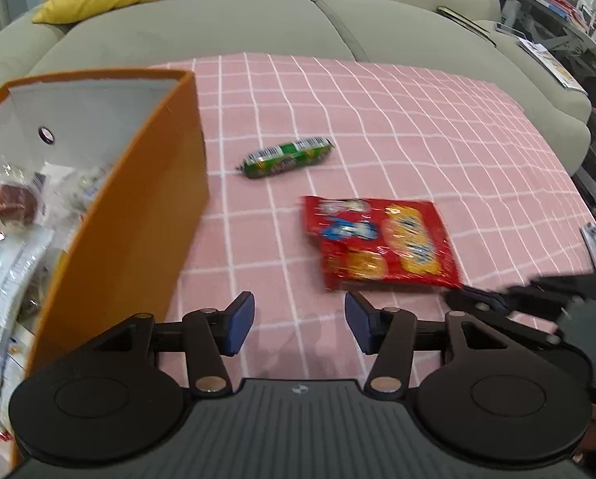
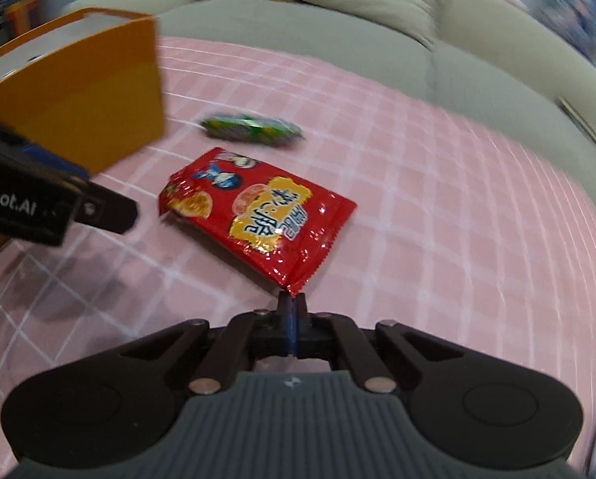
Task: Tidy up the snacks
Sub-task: 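Move the right gripper to the red cracker bag and close on it, then grasp the green sausage stick with the left gripper while the right holds the cracker bag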
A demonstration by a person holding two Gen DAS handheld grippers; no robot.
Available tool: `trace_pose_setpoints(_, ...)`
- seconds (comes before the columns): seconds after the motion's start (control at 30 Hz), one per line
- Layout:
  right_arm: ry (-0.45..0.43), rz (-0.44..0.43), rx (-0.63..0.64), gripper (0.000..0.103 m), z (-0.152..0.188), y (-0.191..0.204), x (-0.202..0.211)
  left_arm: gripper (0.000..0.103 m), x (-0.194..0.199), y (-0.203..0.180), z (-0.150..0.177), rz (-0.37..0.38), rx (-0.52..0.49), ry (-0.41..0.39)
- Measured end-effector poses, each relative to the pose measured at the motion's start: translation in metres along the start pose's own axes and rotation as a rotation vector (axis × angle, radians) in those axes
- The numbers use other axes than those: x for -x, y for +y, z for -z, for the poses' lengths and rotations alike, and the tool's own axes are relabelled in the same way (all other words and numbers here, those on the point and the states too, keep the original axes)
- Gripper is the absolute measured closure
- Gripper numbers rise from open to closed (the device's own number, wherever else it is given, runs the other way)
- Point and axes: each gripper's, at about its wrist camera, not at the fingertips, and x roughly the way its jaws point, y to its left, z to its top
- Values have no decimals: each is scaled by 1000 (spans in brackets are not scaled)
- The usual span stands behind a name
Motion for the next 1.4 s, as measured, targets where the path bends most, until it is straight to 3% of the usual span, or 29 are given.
trace_pose_setpoints(0.13, 59, 41, -97, 103, 22, -2, 19, 43, -1, -8, 9, 22, -16, 16)
trace_pose_setpoints(0.4, 115, -29, -113, 100, 37, 22, 35, 43, 9, -13, 21, 40, -28, 17)
trace_pose_setpoints(0.43, 111, -30, -112, 96, 36, 22, 37, 43, 11, -13, 20, 37, -30, 15)
trace_pose_setpoints(0.5, 95, -36, -109, 61, 33, 21, 43, 43, 15, -10, 19, 33, -30, 4)
trace_pose_setpoints(0.6, 47, -74, -89, 44, 25, 13, 53, 43, 21, -8, 17, 24, -35, -10)
trace_pose_setpoints(0.7, 4, -96, -30, 19, 12, 6, 50, 43, 22, -8, 15, 14, -52, -16)
trace_pose_setpoints(0.77, -2, -115, 19, 13, 1, 4, 41, 43, 21, -8, 13, 11, -64, -15)
trace_pose_setpoints(1.03, 30, -162, 104, 10, -25, -12, -9, 43, 15, -17, 3, -8, -163, -20)
trace_pose_setpoints(1.2, 58, -198, 75, 24, -28, -16, -20, 42, 6, -25, -9, -24, -241, -34)
trace_pose_setpoints(1.33, 77, -201, 60, 26, -30, -15, -27, 42, -6, -29, -22, -42, -289, -22)
trace_pose_setpoints(1.4, 71, -186, 44, 32, -29, -16, -27, 41, -12, -32, -28, -53, -321, -18)
